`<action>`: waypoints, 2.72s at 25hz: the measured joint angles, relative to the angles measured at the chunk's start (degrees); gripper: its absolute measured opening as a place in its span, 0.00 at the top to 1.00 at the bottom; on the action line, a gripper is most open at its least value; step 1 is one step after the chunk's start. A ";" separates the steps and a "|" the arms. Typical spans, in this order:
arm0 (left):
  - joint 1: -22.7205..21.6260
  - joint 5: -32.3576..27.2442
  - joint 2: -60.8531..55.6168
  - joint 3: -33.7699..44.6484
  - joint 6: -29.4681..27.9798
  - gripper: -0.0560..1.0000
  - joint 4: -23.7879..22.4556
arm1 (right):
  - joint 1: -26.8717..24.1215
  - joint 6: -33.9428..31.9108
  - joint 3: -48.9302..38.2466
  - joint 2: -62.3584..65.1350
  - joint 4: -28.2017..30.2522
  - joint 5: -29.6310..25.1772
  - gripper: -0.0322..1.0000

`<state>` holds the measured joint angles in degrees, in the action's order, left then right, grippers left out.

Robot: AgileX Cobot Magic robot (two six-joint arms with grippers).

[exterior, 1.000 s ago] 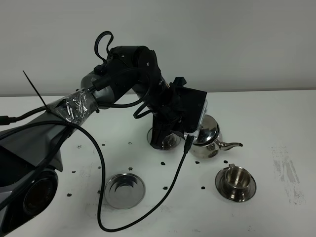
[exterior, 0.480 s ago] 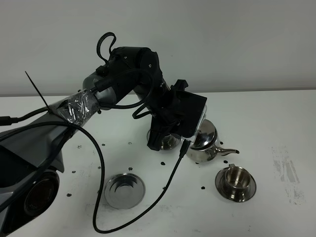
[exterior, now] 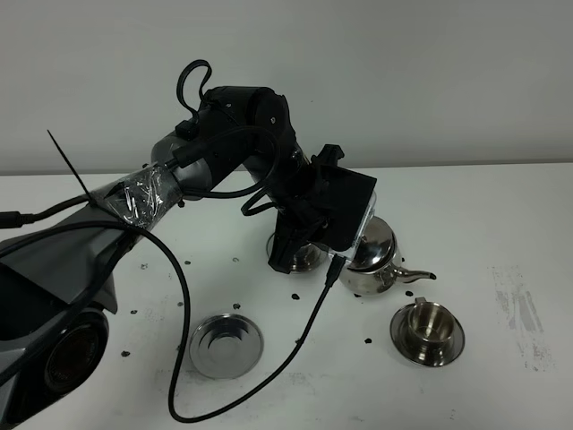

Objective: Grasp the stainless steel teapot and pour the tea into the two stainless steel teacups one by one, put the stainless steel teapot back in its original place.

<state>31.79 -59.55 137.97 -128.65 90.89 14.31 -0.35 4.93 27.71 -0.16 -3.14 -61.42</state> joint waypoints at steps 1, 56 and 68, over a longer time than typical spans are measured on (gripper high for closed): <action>0.00 0.00 0.00 0.00 0.00 0.70 0.00 | 0.00 0.00 0.00 0.00 0.00 0.00 0.43; -0.62 10.05 1.74 0.06 27.83 0.70 4.25 | 0.00 0.13 0.00 0.00 0.00 0.00 0.43; -0.52 12.36 1.74 1.06 27.83 0.70 4.61 | 0.00 0.08 0.00 0.00 0.00 0.00 0.43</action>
<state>31.28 -47.19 139.71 -127.59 118.72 18.91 -0.35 5.01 27.71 -0.16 -3.14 -61.42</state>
